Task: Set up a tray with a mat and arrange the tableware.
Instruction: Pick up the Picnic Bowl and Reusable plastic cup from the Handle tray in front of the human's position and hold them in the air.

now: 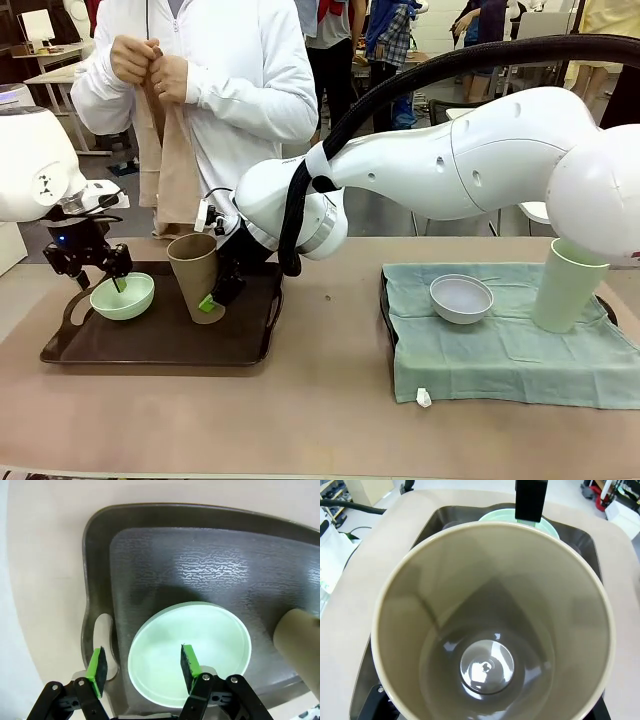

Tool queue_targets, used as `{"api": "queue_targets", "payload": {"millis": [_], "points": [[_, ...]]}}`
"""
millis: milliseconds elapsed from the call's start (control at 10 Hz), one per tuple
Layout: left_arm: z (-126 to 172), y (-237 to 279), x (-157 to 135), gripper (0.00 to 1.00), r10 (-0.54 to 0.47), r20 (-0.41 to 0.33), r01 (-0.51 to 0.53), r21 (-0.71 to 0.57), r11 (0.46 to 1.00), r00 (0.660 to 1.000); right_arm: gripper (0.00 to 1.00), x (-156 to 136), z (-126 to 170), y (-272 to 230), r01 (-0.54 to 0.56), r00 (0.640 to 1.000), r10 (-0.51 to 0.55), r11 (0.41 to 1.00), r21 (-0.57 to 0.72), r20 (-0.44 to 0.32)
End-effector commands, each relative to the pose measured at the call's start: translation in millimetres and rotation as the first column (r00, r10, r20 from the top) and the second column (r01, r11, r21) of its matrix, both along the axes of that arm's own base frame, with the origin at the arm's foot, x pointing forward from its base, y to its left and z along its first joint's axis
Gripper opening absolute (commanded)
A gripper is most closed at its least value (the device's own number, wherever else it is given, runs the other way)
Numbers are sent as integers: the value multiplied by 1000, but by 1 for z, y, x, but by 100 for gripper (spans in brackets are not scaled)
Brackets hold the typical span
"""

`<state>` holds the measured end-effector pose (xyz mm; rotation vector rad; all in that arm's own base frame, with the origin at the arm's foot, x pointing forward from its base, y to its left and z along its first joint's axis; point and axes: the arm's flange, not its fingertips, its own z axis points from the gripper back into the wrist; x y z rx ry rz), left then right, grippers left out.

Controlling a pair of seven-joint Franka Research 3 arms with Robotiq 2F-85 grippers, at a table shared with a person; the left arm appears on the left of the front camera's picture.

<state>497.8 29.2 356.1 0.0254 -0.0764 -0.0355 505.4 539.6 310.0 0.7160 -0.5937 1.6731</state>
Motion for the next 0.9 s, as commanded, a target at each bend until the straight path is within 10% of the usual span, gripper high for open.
{"api": "queue_targets", "payload": {"millis": [0,100,200,300,400,500,600,800], "points": [[-3,-3,6,77,32,-29,-30,36,999,999,100,0,3,1,-47,999,47,999,25,7],[-5,-4,6,77,33,-33,-31,39,999,999,100,-1,2,1,-73,997,73,997,29,13],[-7,-4,6,25,35,-34,-34,31,999,999,41,-2,2,1,-111,994,110,993,38,19],[-8,-5,6,24,30,-35,-29,25,999,999,41,-1,2,1,-111,994,111,993,38,23],[-9,-3,7,0,26,-35,-25,22,999,999,0,-1,2,1,-108,994,107,993,39,28],[-8,-3,6,18,24,-32,-23,19,1000,999,35,-2,2,1,-111,994,109,993,40,31],[-8,-3,6,0,22,-31,-21,16,1000,999,0,-2,2,2,-112,993,110,993,39,30],[-8,-4,5,0,23,-32,-22,11,1000,999,0,-2,1,2,-112,993,111,993,37,25]]}}
